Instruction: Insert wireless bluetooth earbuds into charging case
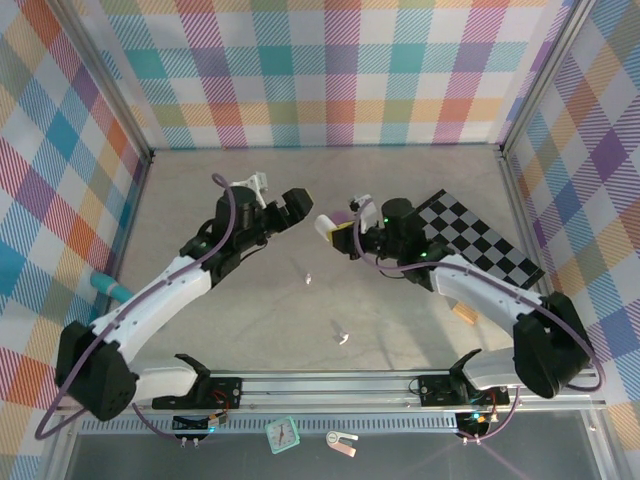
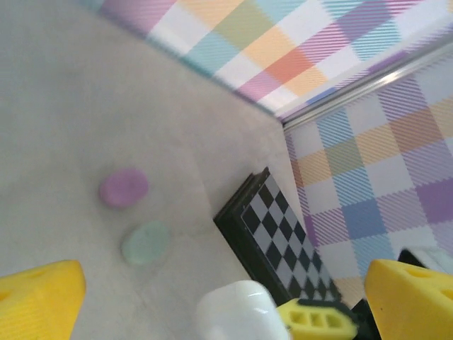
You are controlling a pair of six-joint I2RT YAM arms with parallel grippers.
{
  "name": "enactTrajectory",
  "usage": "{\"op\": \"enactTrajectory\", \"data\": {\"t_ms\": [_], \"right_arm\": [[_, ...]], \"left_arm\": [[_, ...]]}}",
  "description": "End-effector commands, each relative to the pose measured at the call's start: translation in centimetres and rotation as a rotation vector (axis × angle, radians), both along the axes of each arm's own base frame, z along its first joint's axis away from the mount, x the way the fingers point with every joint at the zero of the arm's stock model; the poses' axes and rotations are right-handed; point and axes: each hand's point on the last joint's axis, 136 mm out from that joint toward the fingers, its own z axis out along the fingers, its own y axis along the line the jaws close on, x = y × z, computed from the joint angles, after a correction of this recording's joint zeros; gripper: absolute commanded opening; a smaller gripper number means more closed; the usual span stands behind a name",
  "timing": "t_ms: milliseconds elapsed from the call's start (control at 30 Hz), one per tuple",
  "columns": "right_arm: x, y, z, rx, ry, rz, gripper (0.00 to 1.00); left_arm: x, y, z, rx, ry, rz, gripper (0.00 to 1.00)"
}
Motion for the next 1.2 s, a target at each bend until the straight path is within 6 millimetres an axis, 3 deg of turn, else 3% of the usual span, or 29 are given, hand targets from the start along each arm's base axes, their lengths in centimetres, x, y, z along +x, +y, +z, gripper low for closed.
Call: {"op": "enactTrajectory", "data": {"t_ms": [0,100,233,400,467,567,667,1167], "right_arm": [[-1.9,-1.4,0.5,-0.035,-0.014,0.103,0.19],[-2.8,-2.4,2.3,-0.046,-0.046,0.155,0.19],[-4.6,-2.9,4.8,-0.073,-0.090,0.250,0.19],[-7.7,-2.6,7.7,-0.053,-0.130,0.416,0.19],[-8.7,-2.3,9.0,-0.015,-0.147,0.471,0.18],[-10.0,-2.0,10.5,0.042,-0.166,0.543,0.18],[-10.6,-1.8,10.9,0.053,-0.157,0.584,0.19],[-10.4,-1.5,10.3,0.040,-0.109,0.620,0.14]], "left_arm": [[-0.8,0.3,1.2,0.230,-0.284,-0.098,1.00],[-3.7,-1.8,1.4,0.331,-0.470,-0.341,1.00],[-8.3,-4.6,1.0,0.329,-0.595,-0.674,1.00],[-11.1,-5.8,1.5,0.257,-0.657,-0.842,0.99],[-12.1,-6.2,2.2,0.203,-0.700,-0.886,0.83],[-12.8,-6.5,3.3,0.142,-0.740,-0.921,0.67],[-13.6,-6.8,3.8,0.110,-0.752,-0.967,0.58],[-15.9,-8.0,4.0,0.078,-0.726,-1.105,0.42]]}}
